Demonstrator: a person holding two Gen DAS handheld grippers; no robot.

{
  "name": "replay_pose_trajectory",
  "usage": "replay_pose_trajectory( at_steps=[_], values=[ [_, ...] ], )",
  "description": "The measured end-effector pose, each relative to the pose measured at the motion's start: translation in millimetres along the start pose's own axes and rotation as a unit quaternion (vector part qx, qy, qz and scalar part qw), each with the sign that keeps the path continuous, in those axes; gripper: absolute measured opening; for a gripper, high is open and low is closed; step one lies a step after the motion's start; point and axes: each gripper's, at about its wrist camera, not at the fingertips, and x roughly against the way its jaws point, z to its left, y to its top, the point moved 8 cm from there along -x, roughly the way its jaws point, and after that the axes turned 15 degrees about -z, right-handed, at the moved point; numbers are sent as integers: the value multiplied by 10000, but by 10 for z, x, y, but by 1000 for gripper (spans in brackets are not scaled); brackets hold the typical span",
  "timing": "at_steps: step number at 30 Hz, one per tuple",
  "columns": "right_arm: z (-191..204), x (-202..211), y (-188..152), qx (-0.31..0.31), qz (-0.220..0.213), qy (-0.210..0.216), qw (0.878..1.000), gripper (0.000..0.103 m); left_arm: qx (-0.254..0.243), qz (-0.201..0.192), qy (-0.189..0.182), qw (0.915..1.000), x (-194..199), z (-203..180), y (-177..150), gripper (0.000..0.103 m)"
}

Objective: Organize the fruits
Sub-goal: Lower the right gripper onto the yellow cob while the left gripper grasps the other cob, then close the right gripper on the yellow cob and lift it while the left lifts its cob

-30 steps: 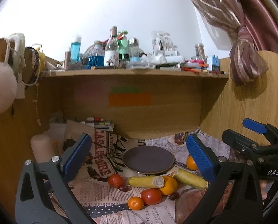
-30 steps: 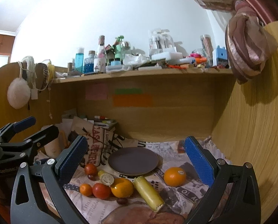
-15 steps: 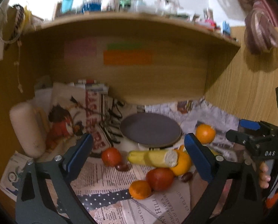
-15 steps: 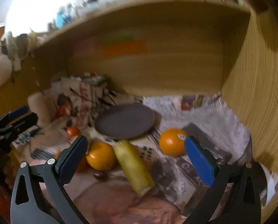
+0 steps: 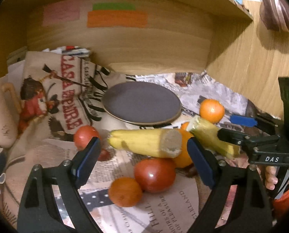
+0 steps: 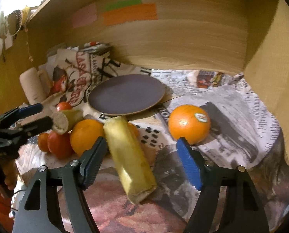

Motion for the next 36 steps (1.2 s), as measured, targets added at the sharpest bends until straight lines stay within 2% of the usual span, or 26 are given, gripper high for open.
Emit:
replay_pose_trajectory(
  at_steps=[6, 8, 10, 13, 14, 19, 24, 28, 36],
  values=[
    [74, -149, -108, 126, 294, 126, 9994, 62, -208, 157, 51, 9996, -162, -93, -106, 90],
    [91, -206, -171, 81, 470, 226, 9986, 54, -263, 81, 249, 9993, -199, -62, -91, 89],
    [91, -254, -232, 38, 597, 284, 9978, 49, -250, 47, 260, 9993, -228, -47, -71, 88],
    [81, -267, -250, -6, 619, 294, 9977, 48, -192, 24, 173, 9997, -249, -63, -41, 74],
    [85, -263, -250, -24, 611, 301, 9977, 48, -160, 18, 132, 9998, -252, -64, -29, 65],
    [85, -250, -253, -12, 560, 281, 9980, 47, -207, 28, 174, 9996, -234, -61, 10, 57],
    [83, -247, -235, 13, 511, 263, 9983, 44, -330, -96, 302, 9990, -70, 56, 144, 43],
    [62, -245, -231, -9, 489, 254, 9985, 43, 26, 133, 110, 9998, 23, 268, 120, 41],
    [65, -240, -238, 1, 461, 224, 9987, 43, 456, 625, 165, 9969, 124, 629, -124, 37]
  ],
)
